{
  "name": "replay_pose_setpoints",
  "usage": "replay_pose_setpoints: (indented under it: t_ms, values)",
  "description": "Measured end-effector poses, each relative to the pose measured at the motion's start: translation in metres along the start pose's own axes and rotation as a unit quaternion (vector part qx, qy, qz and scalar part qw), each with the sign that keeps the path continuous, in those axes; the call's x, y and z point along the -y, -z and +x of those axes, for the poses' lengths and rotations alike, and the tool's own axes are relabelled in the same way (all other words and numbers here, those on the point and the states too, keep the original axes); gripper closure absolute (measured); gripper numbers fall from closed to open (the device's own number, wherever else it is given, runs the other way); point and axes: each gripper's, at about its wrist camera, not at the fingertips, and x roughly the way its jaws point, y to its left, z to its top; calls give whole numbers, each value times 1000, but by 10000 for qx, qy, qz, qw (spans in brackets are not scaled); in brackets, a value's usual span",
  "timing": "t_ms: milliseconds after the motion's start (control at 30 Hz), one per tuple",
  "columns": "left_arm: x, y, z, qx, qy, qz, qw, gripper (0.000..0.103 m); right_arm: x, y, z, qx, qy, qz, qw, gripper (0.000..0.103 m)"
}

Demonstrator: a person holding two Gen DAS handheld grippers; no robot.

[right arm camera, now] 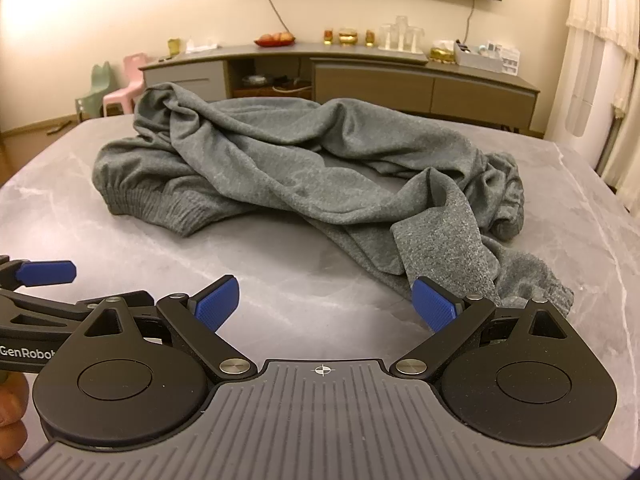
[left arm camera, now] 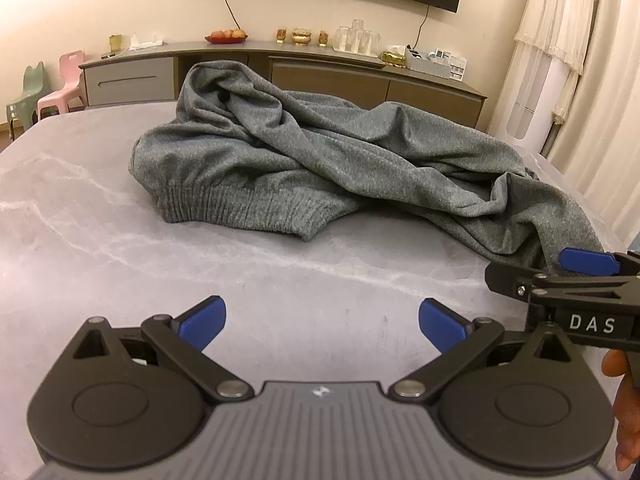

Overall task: Fold clothes
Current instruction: 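Move both grippers toward the crumpled grey sweatpants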

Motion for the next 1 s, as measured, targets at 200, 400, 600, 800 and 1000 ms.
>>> replay_pose_setpoints:
  t_ms: [200, 400, 600, 800, 1000]
  values:
    - [2, 0, 1, 54, -53, 44, 10000, 0, 1, 0, 0, 6, 9, 4, 10000, 9]
    - [4, 1, 2, 108, -107, 87, 9998, 0, 2, -1, -1, 13, 18, 8, 10000, 9]
    - [7, 0, -1, 77, -36, 280, 9996, 0, 4, -1, -1, 11, 34, 23, 10000, 9]
    - [-5, -4, -1, 67, 45, 120, 9999, 0, 8, -1, -1, 32, 45, 45, 10000, 9]
    - [-19, -7, 5, -87, 92, -127, 9998, 0, 24, -2, -6, 83, 127, 193, 9997, 9]
